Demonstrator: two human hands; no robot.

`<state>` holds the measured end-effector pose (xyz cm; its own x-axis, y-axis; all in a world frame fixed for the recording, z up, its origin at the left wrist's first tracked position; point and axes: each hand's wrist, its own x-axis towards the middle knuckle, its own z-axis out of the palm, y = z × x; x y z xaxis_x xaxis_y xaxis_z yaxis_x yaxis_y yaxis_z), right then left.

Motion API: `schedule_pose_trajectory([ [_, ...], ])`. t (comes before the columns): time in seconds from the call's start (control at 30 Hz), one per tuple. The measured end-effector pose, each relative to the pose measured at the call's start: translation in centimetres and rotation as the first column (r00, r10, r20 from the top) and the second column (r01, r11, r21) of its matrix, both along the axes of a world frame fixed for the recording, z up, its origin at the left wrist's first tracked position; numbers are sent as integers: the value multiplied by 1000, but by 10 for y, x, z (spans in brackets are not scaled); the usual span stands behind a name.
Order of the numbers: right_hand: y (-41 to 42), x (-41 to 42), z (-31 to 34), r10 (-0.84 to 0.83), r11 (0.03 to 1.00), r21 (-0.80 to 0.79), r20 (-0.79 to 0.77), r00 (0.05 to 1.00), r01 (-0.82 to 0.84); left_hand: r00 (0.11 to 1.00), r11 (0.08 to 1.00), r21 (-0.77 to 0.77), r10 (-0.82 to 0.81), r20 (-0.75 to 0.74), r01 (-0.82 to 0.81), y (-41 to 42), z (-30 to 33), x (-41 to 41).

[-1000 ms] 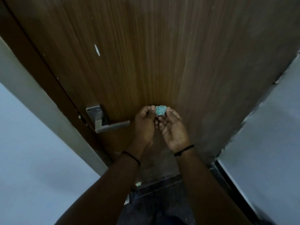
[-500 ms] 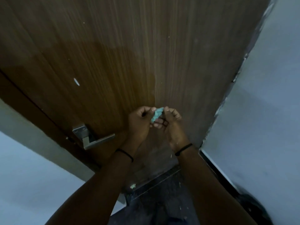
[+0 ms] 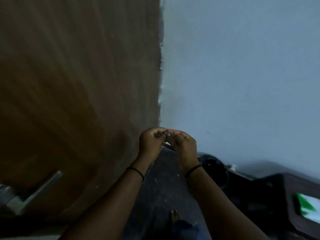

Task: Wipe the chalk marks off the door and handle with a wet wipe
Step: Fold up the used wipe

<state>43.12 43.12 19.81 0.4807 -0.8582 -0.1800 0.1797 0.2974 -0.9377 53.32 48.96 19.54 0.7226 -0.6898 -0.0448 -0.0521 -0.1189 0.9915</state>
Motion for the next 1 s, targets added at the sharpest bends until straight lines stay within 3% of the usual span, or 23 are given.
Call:
schedule_pose_trajectory([
  [0.1, -23, -44, -22, -177, 974, -162, -102, 979, 159, 990, 991, 36, -124, -70, 126, -35, -7, -45],
  [0.2, -45, -89, -50, -374, 903, -323, -266, 888, 284, 938, 966, 75, -219, -269, 247, -69, -15, -87],
  [0.27, -55, -114, -66, -440, 872, -400, -383, 812, 284, 869, 931, 125, -265, -417, 344, -88, -21, -108],
  [0.37, -73, -144, -95, -501, 845, -446, -467, 729, 295, 810, 841, 235, -335, -482, 488, -123, -39, -133],
  [0.53, -123, -164, -145, -569, 815, -473, -548, 613, 334, 850, 759, 393, -411, -329, 519, -178, -90, -152],
  [0.7, -191, -170, -203, -595, 803, -478, -601, 533, 357, 878, 698, 560, -463, -121, 445, -234, -158, -143],
  [0.77, -217, -173, -230, -541, 841, -406, -637, 549, 358, 875, 681, 607, -482, -52, 411, -253, -185, -136],
  [0.87, -253, -177, -278, -322, 946, -221, -736, 595, 239, 813, 621, 682, -579, 65, 388, -279, -229, -127],
  [1.0, -265, -184, -309, -259, 959, -152, -814, 520, 241, 739, 569, 727, -662, 126, 385, -297, -258, -123],
])
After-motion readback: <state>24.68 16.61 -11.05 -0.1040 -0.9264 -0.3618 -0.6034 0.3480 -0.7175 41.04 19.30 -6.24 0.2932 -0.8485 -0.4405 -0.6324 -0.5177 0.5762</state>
